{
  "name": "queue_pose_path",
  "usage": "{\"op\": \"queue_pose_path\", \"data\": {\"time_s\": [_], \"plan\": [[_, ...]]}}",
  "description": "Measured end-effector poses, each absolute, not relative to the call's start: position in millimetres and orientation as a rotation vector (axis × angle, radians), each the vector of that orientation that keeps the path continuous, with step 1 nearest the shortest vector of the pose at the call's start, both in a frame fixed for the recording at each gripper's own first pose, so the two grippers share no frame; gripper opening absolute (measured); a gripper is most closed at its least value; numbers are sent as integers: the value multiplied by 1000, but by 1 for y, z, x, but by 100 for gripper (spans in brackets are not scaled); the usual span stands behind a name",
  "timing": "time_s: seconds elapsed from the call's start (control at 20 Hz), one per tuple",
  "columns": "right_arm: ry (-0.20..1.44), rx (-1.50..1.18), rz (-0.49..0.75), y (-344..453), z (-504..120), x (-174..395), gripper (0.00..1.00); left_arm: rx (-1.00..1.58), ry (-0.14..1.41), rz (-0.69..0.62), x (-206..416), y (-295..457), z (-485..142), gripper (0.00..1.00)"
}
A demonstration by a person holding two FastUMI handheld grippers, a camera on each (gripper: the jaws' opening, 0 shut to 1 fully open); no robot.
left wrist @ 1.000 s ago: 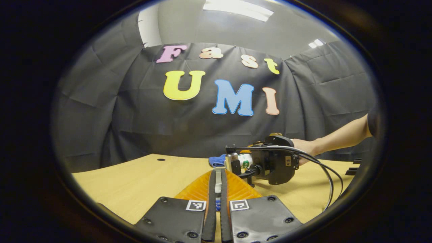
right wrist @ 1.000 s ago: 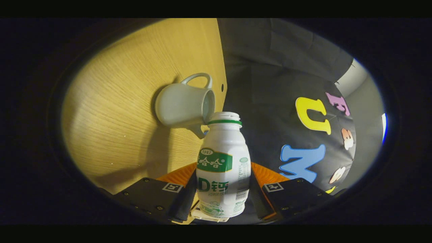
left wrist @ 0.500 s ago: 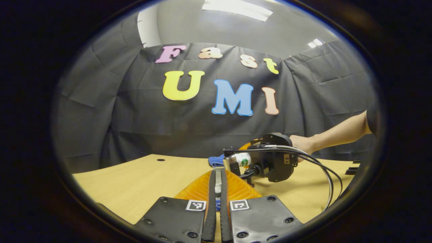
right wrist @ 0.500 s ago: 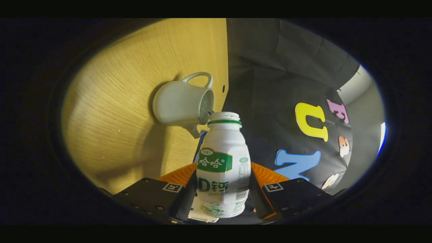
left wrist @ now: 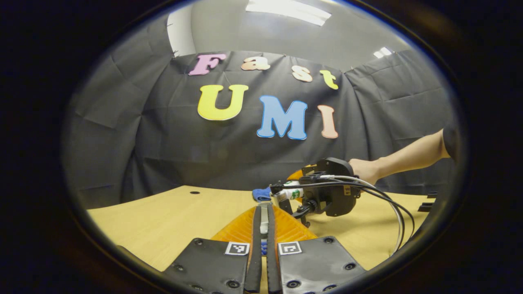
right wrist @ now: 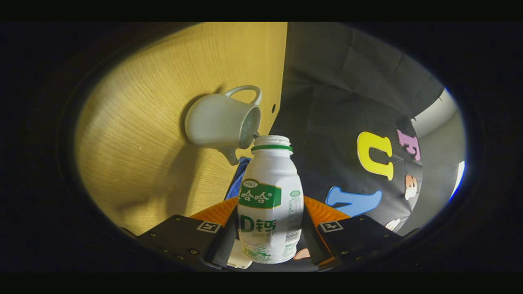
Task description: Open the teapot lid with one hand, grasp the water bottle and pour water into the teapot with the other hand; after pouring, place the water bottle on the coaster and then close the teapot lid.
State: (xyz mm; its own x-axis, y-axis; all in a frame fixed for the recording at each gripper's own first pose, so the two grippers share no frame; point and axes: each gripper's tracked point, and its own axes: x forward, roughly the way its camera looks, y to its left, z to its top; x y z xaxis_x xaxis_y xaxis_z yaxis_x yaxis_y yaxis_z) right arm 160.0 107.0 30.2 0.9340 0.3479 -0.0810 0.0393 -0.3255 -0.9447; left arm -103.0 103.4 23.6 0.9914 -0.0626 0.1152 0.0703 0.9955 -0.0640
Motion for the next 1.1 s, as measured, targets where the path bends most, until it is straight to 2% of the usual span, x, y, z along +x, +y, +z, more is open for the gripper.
{"op": "queue_pose_path", "data": {"time_s": [0.05, 0.7, 0.75, 0.9, 0.95, 1.0, 1.1], "plan": [[-287, -1895, 318, 108, 31, 160, 72, -69, -113, -67, -103, 103, 23, 16], [-330, -2000, 317, 115, 40, 158, 72, -69, -112, -69, -103, 104, 23, 16], [-335, -2009, 315, 115, 41, 159, 72, -69, -113, -67, -103, 105, 24, 12], [-358, -2043, 303, 116, 46, 160, 72, -69, -115, -65, -104, 106, 25, 12], [-367, -2054, 299, 117, 47, 160, 72, -69, -116, -65, -104, 106, 25, 15], [-374, -2066, 296, 118, 49, 160, 72, -69, -116, -65, -105, 106, 25, 12], [-390, -2092, 292, 120, 52, 160, 72, -67, -116, -65, -104, 105, 26, 16]]}}
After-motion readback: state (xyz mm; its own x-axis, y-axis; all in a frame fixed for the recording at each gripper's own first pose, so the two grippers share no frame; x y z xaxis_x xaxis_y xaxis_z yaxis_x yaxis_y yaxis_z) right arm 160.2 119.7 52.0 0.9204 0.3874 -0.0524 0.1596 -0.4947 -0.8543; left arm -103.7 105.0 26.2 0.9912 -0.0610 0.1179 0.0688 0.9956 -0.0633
